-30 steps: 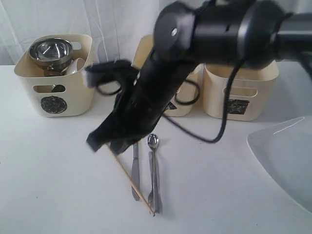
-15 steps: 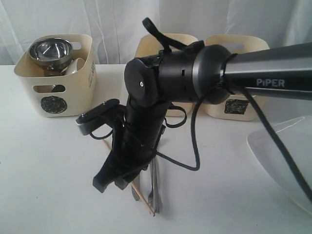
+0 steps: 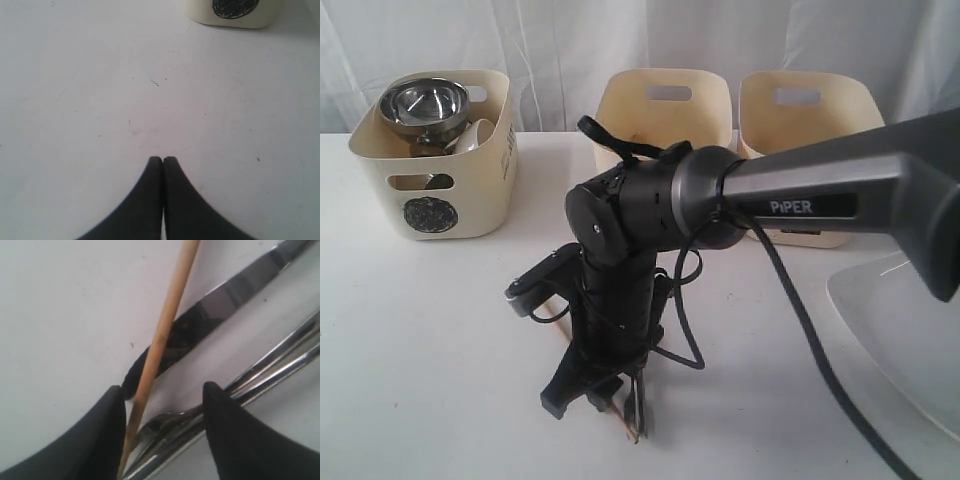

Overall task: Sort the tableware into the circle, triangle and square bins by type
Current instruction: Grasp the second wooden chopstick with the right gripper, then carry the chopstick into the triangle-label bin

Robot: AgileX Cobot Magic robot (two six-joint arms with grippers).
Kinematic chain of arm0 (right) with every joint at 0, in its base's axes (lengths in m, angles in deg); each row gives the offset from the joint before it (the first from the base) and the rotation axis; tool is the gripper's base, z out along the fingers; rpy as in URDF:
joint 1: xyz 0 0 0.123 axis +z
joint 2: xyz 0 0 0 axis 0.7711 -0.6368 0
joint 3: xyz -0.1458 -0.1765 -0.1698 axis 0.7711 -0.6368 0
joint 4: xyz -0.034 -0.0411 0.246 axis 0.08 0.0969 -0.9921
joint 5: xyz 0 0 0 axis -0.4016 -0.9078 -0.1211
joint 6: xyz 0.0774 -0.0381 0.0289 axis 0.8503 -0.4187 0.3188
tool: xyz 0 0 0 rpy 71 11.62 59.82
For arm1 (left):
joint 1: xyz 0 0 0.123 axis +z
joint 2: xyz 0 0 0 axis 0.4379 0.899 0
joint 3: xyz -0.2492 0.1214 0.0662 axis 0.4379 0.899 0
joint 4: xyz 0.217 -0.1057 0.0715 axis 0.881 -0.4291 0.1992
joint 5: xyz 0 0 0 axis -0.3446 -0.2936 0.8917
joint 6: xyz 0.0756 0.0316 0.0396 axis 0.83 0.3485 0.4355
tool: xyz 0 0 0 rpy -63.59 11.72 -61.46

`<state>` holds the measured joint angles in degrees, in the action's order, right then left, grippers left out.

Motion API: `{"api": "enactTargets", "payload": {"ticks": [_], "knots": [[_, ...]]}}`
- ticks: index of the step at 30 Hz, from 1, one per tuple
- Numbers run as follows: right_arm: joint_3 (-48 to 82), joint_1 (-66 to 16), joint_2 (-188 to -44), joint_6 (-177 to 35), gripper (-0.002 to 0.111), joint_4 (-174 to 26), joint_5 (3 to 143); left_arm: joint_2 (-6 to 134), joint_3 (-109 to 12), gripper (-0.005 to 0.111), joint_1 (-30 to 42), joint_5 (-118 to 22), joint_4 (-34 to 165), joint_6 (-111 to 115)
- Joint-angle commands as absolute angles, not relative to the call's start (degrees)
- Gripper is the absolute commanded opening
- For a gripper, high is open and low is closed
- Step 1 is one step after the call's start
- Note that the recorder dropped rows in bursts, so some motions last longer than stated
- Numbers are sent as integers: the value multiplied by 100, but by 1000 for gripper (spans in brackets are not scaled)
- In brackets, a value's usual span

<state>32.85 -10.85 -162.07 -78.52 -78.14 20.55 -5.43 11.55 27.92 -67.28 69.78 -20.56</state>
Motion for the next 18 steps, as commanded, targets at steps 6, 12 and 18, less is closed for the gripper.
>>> {"api": "enactTargets", "payload": {"ticks": [6,12,18], "knots": [[3267,-1111,-16458,-7790,35,-7772,2042,-564,1214,0,2780,-6814,6942,-2056],[3267,-1111,-16346,-7767,0,-7772,2053,-564,1214,0,2780,-6814,6942,-2056],[3528,-1111,-16121,-7813,0,-7739,1790,-564,1214,0,2780,-6814,6942,-2056]]}}
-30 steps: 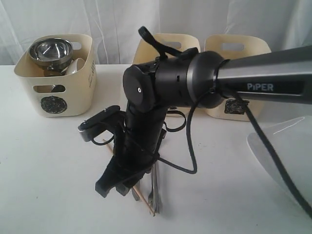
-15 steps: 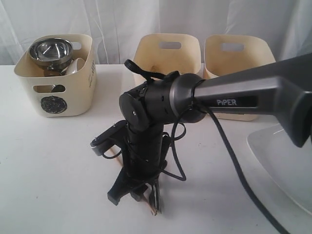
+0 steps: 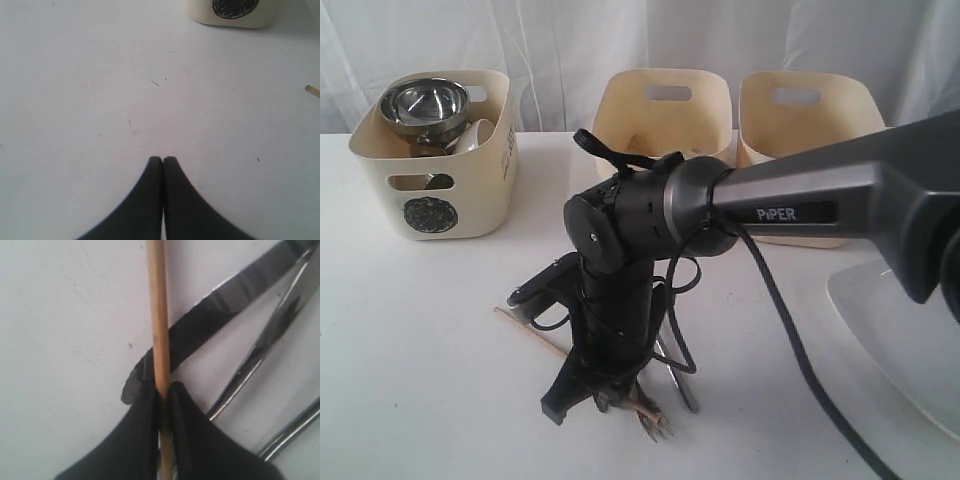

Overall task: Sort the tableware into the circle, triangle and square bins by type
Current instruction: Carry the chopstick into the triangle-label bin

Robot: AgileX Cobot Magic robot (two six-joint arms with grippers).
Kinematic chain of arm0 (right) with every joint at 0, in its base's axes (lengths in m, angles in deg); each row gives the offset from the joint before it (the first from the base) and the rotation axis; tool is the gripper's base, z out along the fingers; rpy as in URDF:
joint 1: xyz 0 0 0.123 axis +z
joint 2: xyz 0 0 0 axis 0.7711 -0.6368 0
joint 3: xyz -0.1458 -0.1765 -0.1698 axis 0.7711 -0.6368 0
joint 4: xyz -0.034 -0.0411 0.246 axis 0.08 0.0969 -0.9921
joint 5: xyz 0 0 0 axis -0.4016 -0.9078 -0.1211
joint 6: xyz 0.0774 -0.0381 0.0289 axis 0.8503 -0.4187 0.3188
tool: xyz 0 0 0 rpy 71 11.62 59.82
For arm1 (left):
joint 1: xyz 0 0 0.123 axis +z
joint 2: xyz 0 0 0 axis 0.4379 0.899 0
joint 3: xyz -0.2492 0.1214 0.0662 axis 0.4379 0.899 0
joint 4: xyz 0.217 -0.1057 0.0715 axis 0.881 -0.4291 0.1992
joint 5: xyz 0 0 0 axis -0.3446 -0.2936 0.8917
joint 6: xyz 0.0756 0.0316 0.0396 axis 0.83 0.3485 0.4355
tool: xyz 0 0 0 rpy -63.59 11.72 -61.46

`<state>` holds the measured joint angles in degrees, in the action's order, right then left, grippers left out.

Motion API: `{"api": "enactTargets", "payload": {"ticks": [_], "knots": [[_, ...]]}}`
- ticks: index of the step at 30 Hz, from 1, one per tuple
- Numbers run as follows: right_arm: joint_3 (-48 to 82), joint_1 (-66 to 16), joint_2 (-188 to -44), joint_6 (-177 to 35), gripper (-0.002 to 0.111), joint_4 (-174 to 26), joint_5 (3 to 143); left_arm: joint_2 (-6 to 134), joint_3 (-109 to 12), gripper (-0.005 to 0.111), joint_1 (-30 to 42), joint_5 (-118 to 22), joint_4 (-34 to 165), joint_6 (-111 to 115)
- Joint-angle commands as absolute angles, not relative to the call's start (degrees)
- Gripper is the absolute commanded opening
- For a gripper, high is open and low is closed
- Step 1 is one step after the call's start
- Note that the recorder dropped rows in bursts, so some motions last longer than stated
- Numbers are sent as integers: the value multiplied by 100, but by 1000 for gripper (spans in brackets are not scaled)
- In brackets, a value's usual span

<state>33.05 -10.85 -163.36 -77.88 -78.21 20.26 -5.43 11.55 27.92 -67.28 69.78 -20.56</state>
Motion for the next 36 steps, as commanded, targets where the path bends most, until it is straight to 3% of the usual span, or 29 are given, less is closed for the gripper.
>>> {"api": "enactTargets", "payload": {"ticks": [1,7,19,30,33,36], "knots": [[3621,-1111,-16059,-7837,0,-7716,1735,-564,1214,0,2780,-6814,6942,-2056],[4294,-1412,-15480,-7829,0,-7189,2024,-564,1214,0,2780,-6814,6942,-2056],[4379,-3188,-15205,-5706,0,-6999,4784,-564,1214,0,2780,-6814,6942,-2056],[4401,-3327,-16134,-5646,0,-7261,8146,-564,1214,0,2780,-6814,6942,-2056],[4401,-3362,-16463,-5646,2,-7261,8204,-564,1214,0,2780,-6814,6942,-2056],[4401,-3397,-16647,-5646,13,-7261,7887,-564,1214,0,2780,-6814,6942,-2056]]}}
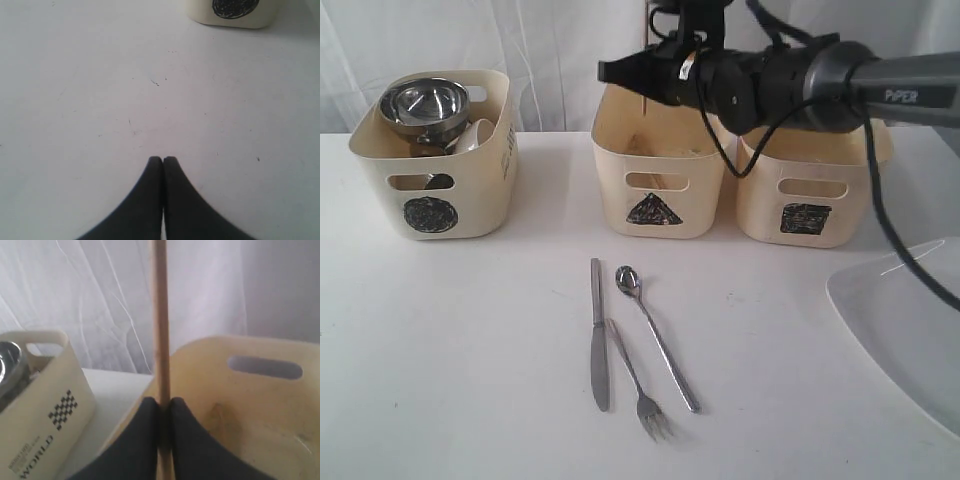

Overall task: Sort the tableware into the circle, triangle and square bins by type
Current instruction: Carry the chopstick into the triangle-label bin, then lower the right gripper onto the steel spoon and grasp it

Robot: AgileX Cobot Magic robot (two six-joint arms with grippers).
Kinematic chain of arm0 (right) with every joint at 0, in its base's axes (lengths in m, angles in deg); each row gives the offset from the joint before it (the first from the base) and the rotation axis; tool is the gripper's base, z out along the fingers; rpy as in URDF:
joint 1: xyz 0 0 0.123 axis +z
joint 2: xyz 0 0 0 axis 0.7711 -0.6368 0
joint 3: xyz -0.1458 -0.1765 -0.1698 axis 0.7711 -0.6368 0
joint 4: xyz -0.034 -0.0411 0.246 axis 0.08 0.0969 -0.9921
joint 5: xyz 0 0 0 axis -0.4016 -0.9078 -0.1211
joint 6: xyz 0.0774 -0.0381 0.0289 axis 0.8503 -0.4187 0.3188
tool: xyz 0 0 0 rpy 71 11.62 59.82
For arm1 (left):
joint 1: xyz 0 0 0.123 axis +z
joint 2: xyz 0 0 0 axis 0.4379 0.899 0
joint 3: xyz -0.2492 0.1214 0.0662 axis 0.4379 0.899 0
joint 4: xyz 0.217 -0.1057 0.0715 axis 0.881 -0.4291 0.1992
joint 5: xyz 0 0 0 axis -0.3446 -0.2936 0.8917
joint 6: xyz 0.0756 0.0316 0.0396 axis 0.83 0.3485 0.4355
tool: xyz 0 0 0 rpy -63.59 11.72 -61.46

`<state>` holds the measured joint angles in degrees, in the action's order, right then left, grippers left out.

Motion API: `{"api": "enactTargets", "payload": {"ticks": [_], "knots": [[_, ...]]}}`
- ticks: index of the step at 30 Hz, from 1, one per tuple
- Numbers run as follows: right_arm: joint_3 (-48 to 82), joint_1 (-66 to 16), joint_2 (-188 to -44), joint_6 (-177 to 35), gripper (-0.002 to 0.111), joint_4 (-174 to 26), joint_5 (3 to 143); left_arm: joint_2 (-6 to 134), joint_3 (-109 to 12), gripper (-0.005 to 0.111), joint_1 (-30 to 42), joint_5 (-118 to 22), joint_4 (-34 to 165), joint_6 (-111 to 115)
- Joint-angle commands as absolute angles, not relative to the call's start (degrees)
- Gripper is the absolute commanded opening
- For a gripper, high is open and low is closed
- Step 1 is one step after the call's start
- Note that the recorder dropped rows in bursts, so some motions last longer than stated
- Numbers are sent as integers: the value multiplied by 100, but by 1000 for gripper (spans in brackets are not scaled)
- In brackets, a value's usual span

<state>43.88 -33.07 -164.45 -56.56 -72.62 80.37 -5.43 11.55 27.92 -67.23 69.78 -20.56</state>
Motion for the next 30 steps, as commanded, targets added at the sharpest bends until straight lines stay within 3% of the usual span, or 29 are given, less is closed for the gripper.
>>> {"api": "enactTargets", "payload": {"ticks": [1,5,9,12,16,19,22,25,30], "knots": [[4401,-3397,-16674,-5646,19,-7261,7831,-564,1214,0,2780,-6814,6942,-2056],[4401,-3397,-16647,-5666,38,-7261,7693,-564,1214,0,2780,-6814,6942,-2056],[4401,-3397,-16387,-5666,41,-7261,7077,-564,1214,0,2780,-6814,6942,-2056],[4401,-3397,-15946,-5666,41,-7261,5324,-564,1214,0,2780,-6814,6942,-2056],[4389,-3332,-15328,-6151,40,-7359,1902,-564,1214,0,2780,-6814,6942,-2056],[4032,-3144,-15157,-6785,38,-7959,829,-564,1214,0,2780,-6814,6942,-2056],[3451,-2862,-15111,-7205,38,-8709,1144,-564,1214,0,2780,-6814,6942,-2056],[2849,-2529,-15225,-7314,38,-8617,2630,-564,1214,0,2780,-6814,6942,-2056],[2848,-2550,-15508,-7177,38,-8391,2869,-564,1214,0,2780,-6814,6942,-2056]]}}
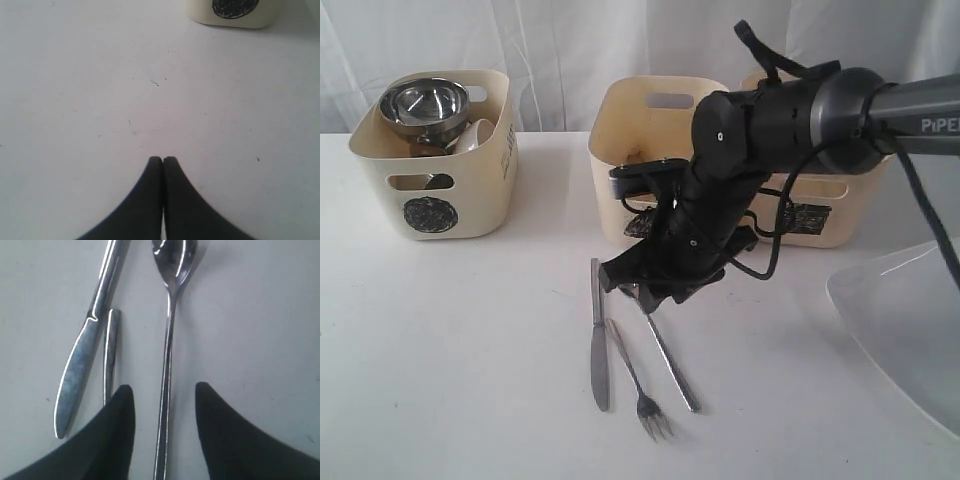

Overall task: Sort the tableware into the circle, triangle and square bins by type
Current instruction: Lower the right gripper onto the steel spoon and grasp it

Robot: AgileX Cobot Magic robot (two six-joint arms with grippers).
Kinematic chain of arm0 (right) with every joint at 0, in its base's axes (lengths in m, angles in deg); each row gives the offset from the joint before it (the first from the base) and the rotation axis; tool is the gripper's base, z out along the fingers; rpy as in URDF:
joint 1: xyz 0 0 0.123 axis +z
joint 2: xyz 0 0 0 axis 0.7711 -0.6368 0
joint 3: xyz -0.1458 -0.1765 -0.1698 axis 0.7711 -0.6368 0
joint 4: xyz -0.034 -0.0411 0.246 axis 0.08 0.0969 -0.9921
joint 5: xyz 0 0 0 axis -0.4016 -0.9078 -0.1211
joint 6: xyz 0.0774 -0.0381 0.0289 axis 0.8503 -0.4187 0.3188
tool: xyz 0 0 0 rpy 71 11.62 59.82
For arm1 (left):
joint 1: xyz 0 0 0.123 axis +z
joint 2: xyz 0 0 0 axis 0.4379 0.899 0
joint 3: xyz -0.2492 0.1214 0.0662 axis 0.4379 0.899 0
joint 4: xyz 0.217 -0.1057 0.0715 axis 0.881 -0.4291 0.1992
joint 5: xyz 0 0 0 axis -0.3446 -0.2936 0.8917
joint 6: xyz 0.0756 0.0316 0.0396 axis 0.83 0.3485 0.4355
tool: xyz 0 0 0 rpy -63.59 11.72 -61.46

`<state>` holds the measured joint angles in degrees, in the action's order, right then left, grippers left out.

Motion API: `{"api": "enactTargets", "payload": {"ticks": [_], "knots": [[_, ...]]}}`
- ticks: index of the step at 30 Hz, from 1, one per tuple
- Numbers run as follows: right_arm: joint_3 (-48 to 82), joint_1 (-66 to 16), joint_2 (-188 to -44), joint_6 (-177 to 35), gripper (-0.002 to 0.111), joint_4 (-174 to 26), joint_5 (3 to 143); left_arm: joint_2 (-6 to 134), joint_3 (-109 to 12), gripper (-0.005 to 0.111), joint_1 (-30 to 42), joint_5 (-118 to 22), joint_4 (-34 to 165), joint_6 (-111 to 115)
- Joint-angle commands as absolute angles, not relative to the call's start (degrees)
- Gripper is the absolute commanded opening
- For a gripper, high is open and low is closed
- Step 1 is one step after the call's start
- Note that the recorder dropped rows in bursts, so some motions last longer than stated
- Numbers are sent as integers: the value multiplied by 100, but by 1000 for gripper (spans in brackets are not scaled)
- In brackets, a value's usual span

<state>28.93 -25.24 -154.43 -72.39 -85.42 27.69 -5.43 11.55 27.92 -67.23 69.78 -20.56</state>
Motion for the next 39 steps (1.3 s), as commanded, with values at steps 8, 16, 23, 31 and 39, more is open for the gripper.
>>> {"api": "enactTargets", "payload": {"ticks": [8,16,23,31,39], "knots": [[2811,-2552,-15839,-7079,38,-8039,3563,-564,1214,0,2780,-6814,6942,-2056],[2821,-2768,-15880,-5968,38,-7443,5184,-564,1214,0,2780,-6814,6942,-2056],[2821,-3052,-15926,-5984,38,-7443,5898,-564,1214,0,2780,-6814,6942,-2056],[2821,-3030,-15787,-6024,38,-7748,5322,-564,1214,0,2780,-6814,6942,-2056],[2779,-2425,-15590,-6784,38,-7747,2627,-564,1214,0,2780,-6814,6942,-2056]]}}
